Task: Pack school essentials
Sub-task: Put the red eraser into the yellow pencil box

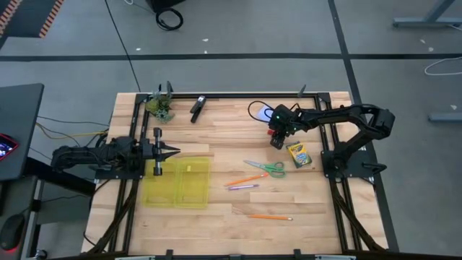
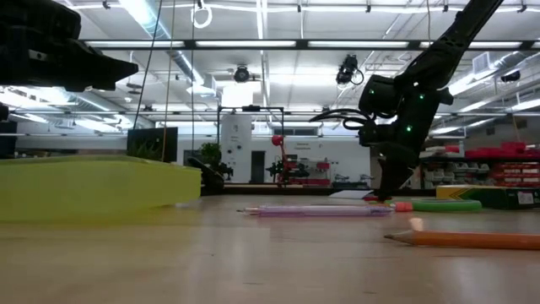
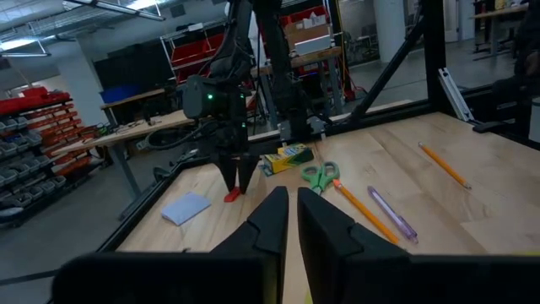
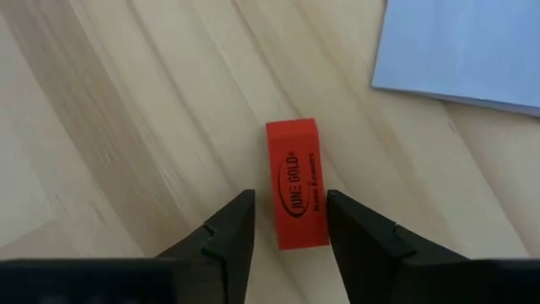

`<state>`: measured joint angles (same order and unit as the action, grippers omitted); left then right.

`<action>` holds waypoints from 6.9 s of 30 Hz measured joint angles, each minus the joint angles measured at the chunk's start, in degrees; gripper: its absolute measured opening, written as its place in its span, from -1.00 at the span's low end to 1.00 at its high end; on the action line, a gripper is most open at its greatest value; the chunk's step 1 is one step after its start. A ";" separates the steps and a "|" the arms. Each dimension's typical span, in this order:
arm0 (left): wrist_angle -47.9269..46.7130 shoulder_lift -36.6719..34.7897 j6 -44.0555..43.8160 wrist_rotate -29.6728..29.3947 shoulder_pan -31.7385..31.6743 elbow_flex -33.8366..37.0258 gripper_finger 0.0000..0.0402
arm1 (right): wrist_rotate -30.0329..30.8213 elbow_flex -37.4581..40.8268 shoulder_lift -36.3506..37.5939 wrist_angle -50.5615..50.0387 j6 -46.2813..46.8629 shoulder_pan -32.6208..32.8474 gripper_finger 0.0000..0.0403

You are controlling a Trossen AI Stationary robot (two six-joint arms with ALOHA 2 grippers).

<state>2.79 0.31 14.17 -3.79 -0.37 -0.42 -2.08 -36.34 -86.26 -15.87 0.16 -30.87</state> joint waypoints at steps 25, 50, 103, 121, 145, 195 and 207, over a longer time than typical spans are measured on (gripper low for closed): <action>0.00 0.01 0.00 0.00 -0.01 0.01 -0.82 | 1.55 -2.30 -0.33 -1.32 -1.66 2.25 -0.41; 0.00 0.01 0.01 0.00 0.01 0.00 -0.86 | 1.31 -2.38 -0.13 -0.92 -1.70 2.19 -0.15; -0.02 -0.01 0.02 -0.02 0.01 0.01 -0.80 | 1.81 -2.38 -0.20 -1.49 -0.85 2.19 -0.55; -0.01 0.01 0.01 -0.01 -0.01 -0.01 -0.82 | -1.00 -2.52 -0.15 1.64 2.64 9.91 -0.55; -0.01 0.01 0.00 0.00 0.00 0.01 -0.80 | 3.40 -20.02 -0.11 0.48 8.17 25.71 -0.55; -0.04 0.05 0.02 0.00 -0.01 0.01 -0.84 | -5.77 -67.26 -37.88 -5.01 -2.99 31.43 -0.55; -0.02 0.05 0.02 -0.02 -0.01 0.01 -0.82 | -8.73 -68.69 -42.02 -0.96 -3.10 31.56 -0.55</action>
<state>2.76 0.36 14.20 -3.81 -0.38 -0.40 -10.81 -105.03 -128.28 -16.83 -2.94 0.69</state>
